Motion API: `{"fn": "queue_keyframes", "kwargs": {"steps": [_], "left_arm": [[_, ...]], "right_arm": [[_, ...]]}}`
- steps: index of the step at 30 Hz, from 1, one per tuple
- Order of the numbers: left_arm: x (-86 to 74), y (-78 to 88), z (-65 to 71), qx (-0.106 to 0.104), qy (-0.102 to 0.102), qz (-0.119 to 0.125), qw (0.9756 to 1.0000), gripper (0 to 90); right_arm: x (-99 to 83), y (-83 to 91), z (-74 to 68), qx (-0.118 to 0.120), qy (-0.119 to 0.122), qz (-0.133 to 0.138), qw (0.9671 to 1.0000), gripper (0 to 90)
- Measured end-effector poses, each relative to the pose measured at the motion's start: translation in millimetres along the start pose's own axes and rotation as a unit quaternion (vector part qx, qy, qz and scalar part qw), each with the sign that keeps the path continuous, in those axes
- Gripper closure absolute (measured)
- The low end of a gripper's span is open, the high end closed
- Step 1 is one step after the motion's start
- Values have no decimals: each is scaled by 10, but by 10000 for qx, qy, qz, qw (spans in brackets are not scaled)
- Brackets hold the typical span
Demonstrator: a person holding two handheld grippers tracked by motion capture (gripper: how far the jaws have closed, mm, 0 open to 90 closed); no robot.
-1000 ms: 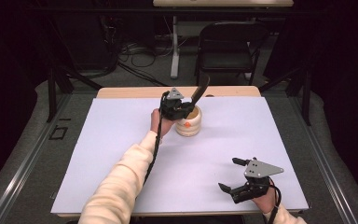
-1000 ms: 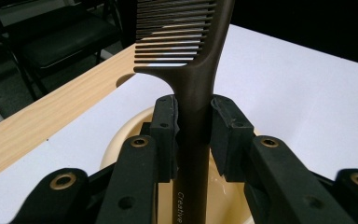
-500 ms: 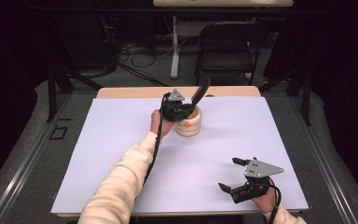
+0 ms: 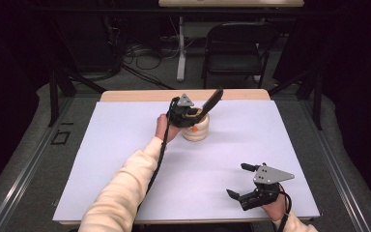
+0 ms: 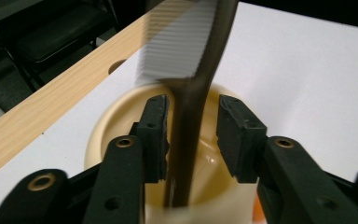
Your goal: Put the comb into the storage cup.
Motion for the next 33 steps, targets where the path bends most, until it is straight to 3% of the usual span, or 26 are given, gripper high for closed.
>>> {"fn": "queue_keyframes", "kwargs": {"steps": [9,13,17,25,33], "left_arm": [[-8,224,67,10,-69,133,9999,396],[-38,326,128,-70,-32,137,9999,285],[-89,418,178,-19,-91,108,9999,202],[-192,571,237,161,-174,79,9997,118],[-330,667,218,296,-17,-2,9996,18]], "right_arm": [[1,-1,3,-12,-4,5,10000,3],[0,-4,0,-2,20,-5,10000,2],[-1,-3,-1,-4,16,-11,10000,2],[-1,-8,-3,-5,18,-10,10000,3],[-4,-4,-2,-7,34,-20,10000,3]]}}
Point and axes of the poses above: each handheld gripper's, and its own axes: y roughly backward along the jaws, x roughly out of its top, z roughly to its right, the point moved 7 cm from there along -y, roughly forward along the jaws, and after that the axes turned 14 degrees about -x, right-handed, at the moved point
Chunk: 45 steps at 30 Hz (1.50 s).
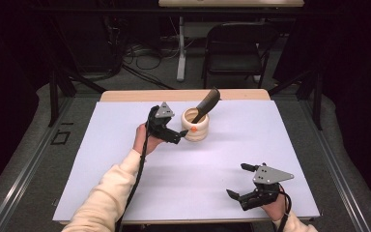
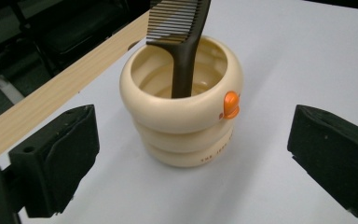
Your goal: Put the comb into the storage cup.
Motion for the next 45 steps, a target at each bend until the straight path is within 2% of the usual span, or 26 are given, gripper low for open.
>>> {"fn": "queue_keyframes", "kwargs": {"steps": [7,17,23,31,45], "left_arm": [[-56,106,9,87,58,22,9999,0],[-165,272,93,214,69,81,9997,0],[-204,372,122,308,117,221,9992,0],[-322,472,212,473,111,326,9983,0],[-539,633,379,577,159,393,9974,0]], "right_arm": [[-2,9,5,5,9,7,10000,3],[4,18,-2,6,19,29,10000,3],[6,10,1,10,12,24,10000,3],[13,18,-5,13,10,38,10000,3],[11,11,-1,16,18,28,10000,3]]}}
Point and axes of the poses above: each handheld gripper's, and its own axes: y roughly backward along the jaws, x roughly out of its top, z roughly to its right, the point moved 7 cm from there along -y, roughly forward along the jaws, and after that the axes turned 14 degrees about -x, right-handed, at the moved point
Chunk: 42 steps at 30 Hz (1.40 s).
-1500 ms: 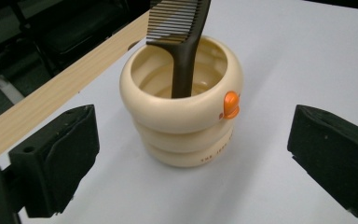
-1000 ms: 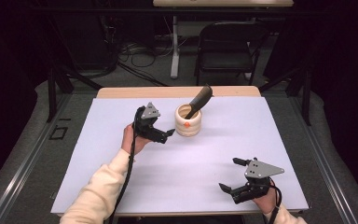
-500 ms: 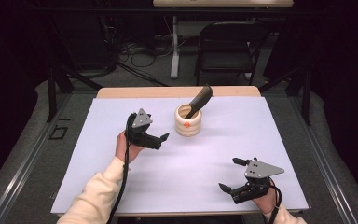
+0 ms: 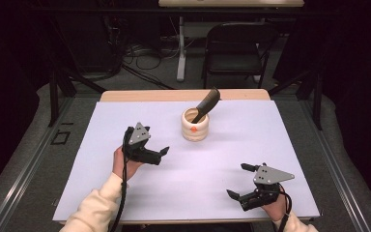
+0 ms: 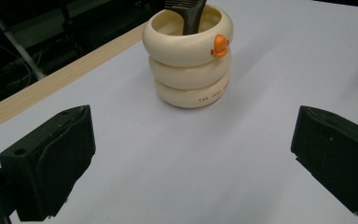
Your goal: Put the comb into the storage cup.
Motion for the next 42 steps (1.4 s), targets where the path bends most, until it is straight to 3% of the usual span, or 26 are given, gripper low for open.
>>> {"fn": "queue_keyframes", "kwargs": {"steps": [22,42], "left_arm": [[-415,307,150,202,128,-47,9997,0],[-649,531,289,278,242,-53,9993,0]], "right_arm": [[-10,-5,-1,5,-3,-40,10000,2],[-15,-9,-2,-13,-11,-52,10000,2]]}}
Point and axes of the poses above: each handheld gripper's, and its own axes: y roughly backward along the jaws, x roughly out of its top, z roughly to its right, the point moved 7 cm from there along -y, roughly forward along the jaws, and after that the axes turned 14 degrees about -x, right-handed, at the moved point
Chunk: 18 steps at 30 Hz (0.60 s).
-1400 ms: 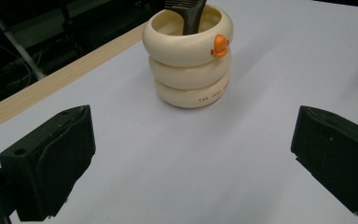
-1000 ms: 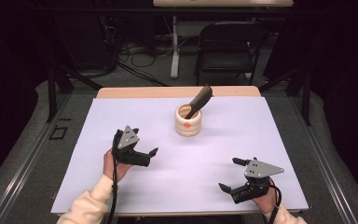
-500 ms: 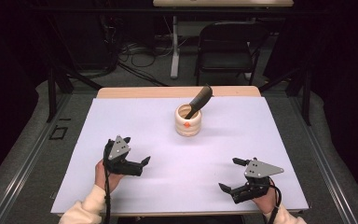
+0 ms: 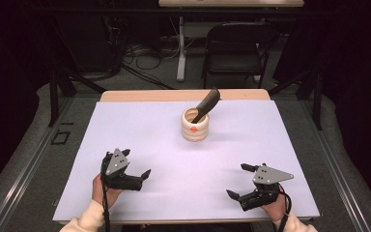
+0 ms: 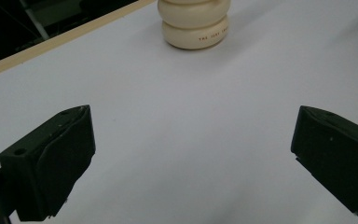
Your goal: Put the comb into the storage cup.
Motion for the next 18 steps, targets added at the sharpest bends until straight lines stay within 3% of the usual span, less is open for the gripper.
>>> {"fn": "queue_keyframes", "kwargs": {"steps": [18], "left_arm": [[-110,145,131,7,-114,-11,9999,0]], "right_arm": [[-5,-6,0,-11,0,-13,10000,2]]}}
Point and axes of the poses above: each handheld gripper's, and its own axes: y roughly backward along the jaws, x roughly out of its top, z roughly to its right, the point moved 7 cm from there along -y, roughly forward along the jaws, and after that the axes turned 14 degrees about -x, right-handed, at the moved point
